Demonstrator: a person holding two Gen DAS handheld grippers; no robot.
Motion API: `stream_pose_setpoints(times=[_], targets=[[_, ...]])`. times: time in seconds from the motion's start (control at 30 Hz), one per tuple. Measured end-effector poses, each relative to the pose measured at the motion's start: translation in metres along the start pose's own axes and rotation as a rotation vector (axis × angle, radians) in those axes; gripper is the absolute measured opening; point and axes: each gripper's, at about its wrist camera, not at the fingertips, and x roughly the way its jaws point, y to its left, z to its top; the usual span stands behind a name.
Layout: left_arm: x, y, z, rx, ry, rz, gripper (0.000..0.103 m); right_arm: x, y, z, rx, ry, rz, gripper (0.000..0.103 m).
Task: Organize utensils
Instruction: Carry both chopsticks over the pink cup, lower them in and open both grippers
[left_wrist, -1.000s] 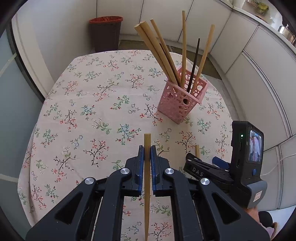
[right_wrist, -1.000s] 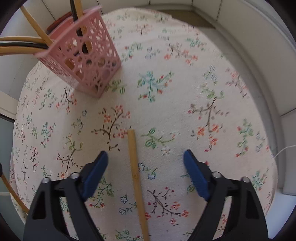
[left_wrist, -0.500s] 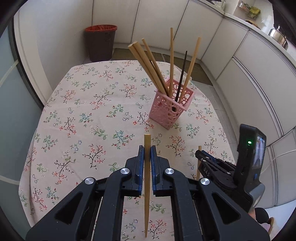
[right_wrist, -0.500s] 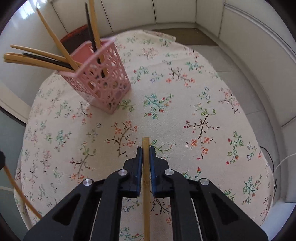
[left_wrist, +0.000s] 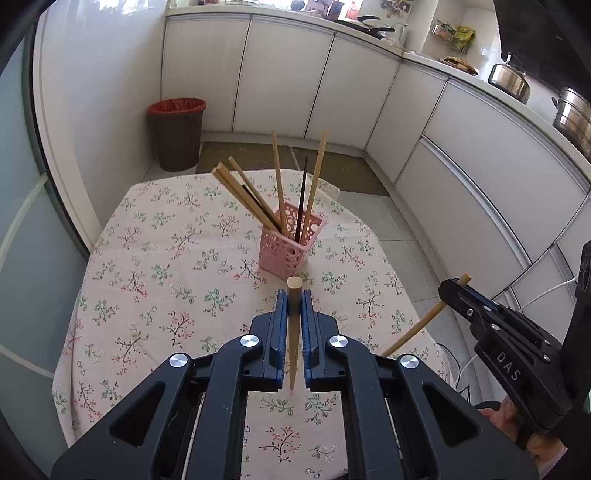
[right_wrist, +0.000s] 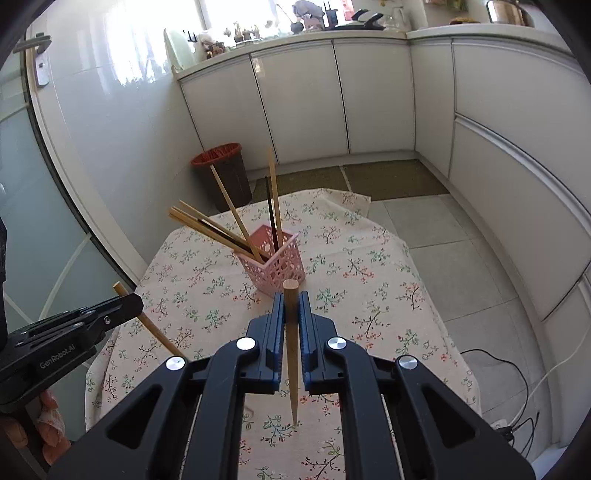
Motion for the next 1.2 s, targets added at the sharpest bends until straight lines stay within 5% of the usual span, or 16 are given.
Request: stream_pose_setpoints(times=[0.53, 0.9, 1.0, 1.03, 1.1, 1.2], targets=[[-0.035, -0.029, 0.086, 0.07, -0.151, 0.022, 0.007, -0.031, 0.004, 0.138, 0.071, -0.211, 0.044, 0.008], [-0.009, -0.014, 0.102, 0.05, -0.136, 0.032, 0.007, 0.057, 0.015, 0.15, 0.053, -0.203, 0.046, 0.008], [-0.002, -0.01, 0.107, 0.04, -0.133, 0.036, 0.007, 0.075, 0.015, 0.143, 0.037, -0.18, 0.049, 0.02], [-0.001, -0.01, 0.109, 0.037, -0.135, 0.035, 0.007, 0.075, 0.014, 0.142, 0.038, -0.19, 0.048, 0.033], [0.003, -0.011, 0.114, 0.035, -0.139, 0.031, 0.007, 0.071, 0.009, 0.142, 0.04, -0.213, 0.034, 0.042], [0.011, -0.015, 0.122, 0.031, -0.142, 0.023, 0.007, 0.063, 0.001, 0.144, 0.033, -0.231, 0.004, 0.043]])
